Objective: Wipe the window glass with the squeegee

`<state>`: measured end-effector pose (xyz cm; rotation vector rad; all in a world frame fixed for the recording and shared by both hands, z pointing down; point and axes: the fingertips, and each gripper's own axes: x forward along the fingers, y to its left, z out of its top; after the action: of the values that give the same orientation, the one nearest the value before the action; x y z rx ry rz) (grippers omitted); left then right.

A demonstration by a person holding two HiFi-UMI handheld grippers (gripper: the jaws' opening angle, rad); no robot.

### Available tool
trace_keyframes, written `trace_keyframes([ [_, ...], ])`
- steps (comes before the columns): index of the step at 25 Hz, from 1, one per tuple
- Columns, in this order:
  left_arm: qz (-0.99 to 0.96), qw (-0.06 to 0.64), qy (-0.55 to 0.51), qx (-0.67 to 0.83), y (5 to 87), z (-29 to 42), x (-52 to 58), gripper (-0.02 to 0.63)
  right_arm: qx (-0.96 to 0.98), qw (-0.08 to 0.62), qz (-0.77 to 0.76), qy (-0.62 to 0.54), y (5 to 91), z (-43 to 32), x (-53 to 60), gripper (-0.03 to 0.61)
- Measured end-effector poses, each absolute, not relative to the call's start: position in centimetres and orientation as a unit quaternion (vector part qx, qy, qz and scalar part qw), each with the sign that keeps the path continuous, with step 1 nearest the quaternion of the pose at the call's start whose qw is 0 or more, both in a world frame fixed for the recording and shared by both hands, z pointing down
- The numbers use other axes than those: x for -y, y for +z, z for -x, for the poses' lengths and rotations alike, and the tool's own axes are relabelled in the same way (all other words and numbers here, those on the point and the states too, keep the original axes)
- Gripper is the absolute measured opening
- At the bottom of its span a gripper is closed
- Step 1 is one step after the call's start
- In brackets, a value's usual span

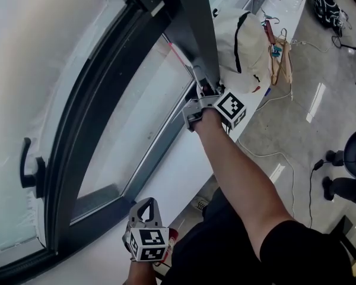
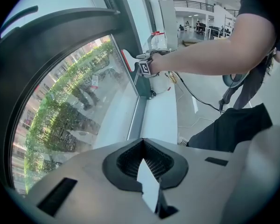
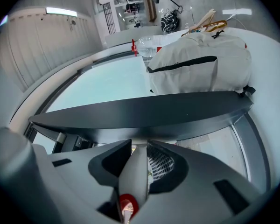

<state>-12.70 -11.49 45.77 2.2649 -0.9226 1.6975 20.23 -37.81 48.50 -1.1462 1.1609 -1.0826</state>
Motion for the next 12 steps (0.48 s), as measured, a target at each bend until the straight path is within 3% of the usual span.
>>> trace_keyframes([
  [12,-0.755,0.09,0.567,0.318,45.7,13.0,11.3,0.0,-0.491,0.558,0.475,-0.471,48.5,-18.8,38.0,0.092],
])
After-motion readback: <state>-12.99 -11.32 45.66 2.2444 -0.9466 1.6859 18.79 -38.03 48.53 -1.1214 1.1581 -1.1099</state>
